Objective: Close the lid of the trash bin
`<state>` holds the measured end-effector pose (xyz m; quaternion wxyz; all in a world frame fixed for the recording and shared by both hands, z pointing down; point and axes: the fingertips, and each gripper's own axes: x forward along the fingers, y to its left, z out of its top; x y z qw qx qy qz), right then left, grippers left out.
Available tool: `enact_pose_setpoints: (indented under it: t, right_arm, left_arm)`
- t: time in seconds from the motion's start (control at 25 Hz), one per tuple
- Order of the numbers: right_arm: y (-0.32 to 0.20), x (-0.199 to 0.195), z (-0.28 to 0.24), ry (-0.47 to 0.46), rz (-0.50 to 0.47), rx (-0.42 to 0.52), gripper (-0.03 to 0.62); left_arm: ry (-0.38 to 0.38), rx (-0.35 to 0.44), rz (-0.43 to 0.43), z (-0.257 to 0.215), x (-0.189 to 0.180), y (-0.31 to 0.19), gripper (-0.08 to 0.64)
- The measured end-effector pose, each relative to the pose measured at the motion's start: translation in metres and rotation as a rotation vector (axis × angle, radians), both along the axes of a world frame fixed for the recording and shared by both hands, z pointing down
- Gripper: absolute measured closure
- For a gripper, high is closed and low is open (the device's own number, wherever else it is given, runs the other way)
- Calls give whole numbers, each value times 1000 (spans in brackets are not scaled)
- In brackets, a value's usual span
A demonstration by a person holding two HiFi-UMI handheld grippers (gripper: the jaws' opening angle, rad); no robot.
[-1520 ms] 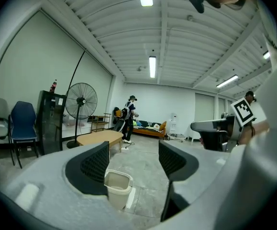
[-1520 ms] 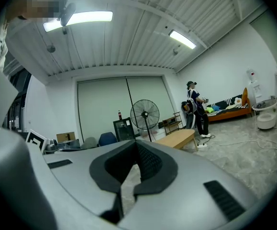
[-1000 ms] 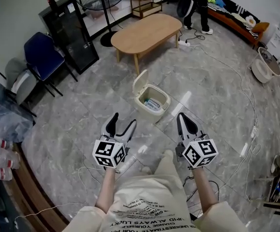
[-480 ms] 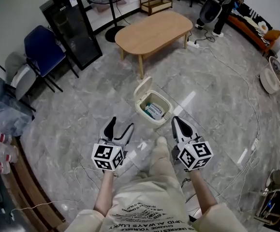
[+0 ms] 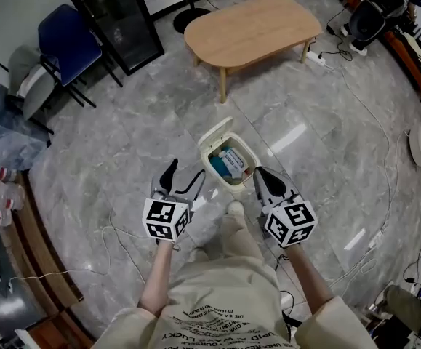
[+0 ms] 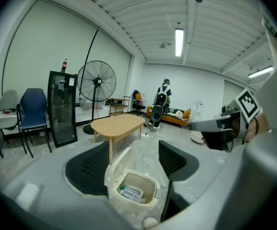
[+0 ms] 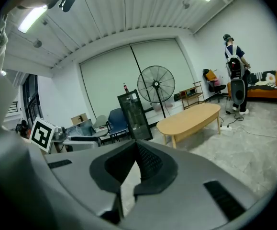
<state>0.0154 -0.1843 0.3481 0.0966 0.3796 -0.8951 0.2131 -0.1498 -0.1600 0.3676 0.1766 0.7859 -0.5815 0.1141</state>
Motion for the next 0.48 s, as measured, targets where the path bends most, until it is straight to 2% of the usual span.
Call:
enact_pose_setpoints:
  t: [0.28, 0.48]
  right_arm:
    - [-51, -20, 51, 53, -151, -53, 588]
    - [-79, -29, 91, 64, -190, -79, 588]
  left_arm:
    - [-42, -70, -53, 44, -1, -58, 248]
    - [-81, -114, -52, 82, 5, -90, 248]
